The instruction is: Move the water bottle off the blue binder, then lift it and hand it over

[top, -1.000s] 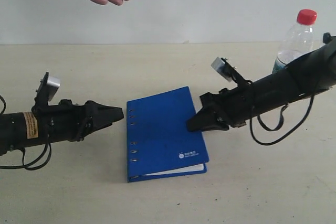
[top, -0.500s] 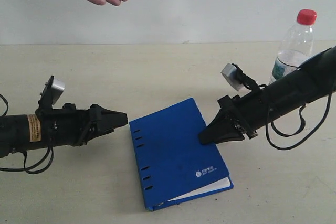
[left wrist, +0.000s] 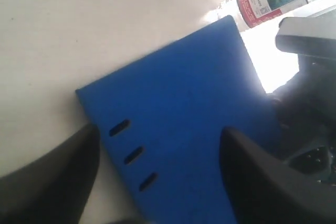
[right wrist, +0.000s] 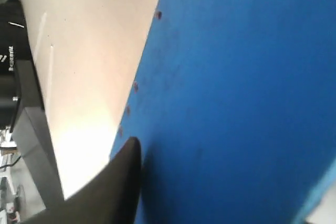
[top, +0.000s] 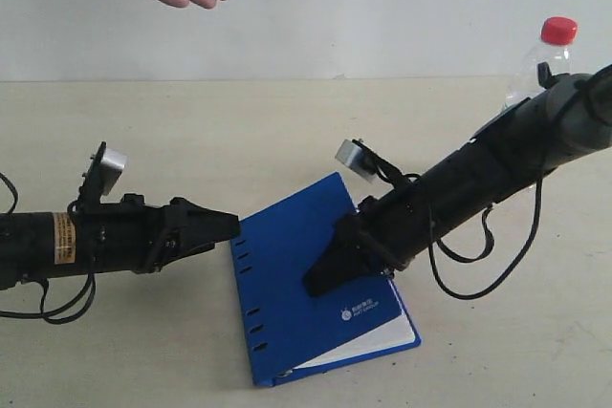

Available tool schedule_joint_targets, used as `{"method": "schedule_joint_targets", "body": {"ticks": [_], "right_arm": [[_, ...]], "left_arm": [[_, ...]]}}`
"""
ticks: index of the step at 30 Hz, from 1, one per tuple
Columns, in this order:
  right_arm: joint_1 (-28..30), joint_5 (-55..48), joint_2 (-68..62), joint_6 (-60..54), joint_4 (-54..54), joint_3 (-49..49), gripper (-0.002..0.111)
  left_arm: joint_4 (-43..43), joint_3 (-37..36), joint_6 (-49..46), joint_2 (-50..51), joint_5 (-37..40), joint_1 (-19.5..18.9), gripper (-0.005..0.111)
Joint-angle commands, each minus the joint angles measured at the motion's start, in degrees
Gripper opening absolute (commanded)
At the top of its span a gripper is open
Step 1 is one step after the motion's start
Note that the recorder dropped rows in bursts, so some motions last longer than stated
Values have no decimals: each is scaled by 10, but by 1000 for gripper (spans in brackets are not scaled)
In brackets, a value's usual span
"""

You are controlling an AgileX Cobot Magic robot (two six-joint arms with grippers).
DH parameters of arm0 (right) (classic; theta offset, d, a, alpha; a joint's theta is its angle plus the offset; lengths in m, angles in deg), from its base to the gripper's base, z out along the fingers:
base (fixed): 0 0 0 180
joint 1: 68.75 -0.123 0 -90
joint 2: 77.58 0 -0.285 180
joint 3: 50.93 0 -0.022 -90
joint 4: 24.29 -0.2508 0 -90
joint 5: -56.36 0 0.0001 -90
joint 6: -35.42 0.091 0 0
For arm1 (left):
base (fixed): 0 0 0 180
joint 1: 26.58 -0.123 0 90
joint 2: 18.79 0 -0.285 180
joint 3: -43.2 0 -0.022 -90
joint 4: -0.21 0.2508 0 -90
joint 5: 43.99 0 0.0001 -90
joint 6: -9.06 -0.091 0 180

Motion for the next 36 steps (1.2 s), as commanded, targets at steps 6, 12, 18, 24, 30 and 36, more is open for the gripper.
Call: {"method": "schedule_joint_targets", "body": {"ticks": [6,12,18,24,30,36], "right_arm": [[16,21,3,-67,-19,0,0],[51,-76,3,-133,-80,0,0],[65,-76,27,-142,-85,0,0],[65,-76,50,-142,-86,0,0],[38,-76,49,-144,-84,0,0],[33,-76,49,-151,-84,0,0]], "left_arm": [[26,2,40,0,-19,2,62],[30,2,42,0,-12,2,62],[14,2,42,9,-27,2,62],[-39,22,40,81,-116,38,62],[-38,87,68,90,-116,63,62],[-20,121,70,90,-116,73,62]]}}
